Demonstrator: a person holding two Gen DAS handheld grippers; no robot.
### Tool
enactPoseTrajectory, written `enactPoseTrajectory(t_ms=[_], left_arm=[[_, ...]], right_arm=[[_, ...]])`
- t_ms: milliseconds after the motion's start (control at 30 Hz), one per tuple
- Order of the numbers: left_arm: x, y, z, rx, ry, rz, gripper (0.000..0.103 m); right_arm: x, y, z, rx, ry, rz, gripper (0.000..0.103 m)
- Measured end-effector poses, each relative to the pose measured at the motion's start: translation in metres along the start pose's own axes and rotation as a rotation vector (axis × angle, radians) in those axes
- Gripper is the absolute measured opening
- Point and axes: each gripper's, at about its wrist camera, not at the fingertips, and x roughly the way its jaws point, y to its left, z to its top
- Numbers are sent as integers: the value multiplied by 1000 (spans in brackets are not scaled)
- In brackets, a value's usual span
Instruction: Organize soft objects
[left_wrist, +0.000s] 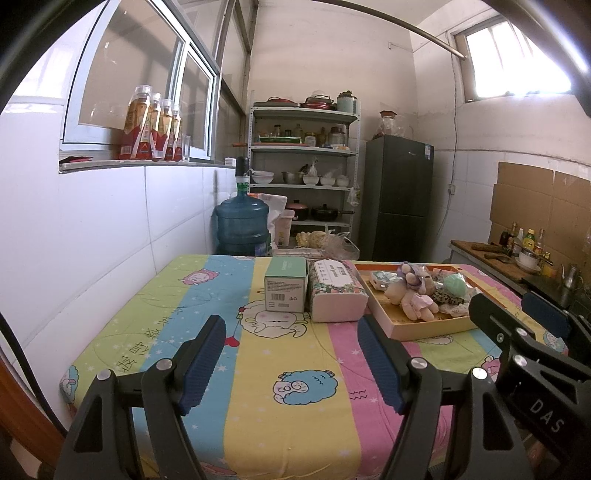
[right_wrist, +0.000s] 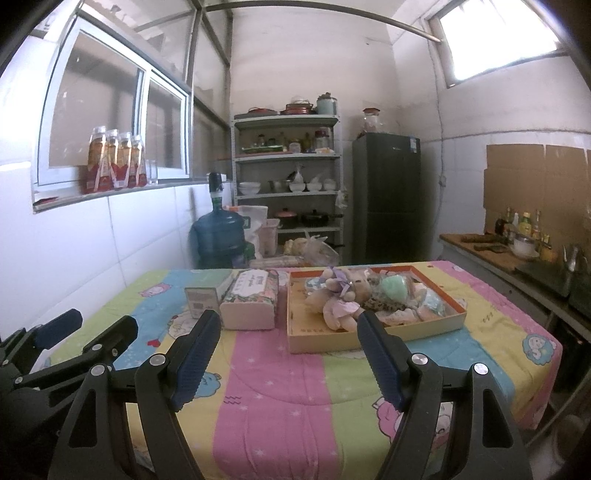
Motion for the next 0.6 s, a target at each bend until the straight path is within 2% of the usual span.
enactPoseTrajectory(t_ms=[600], left_arm=[[-1, 0, -1, -1, 1, -1, 73]], right_arm=[[0, 1, 0, 1, 0, 0, 78]])
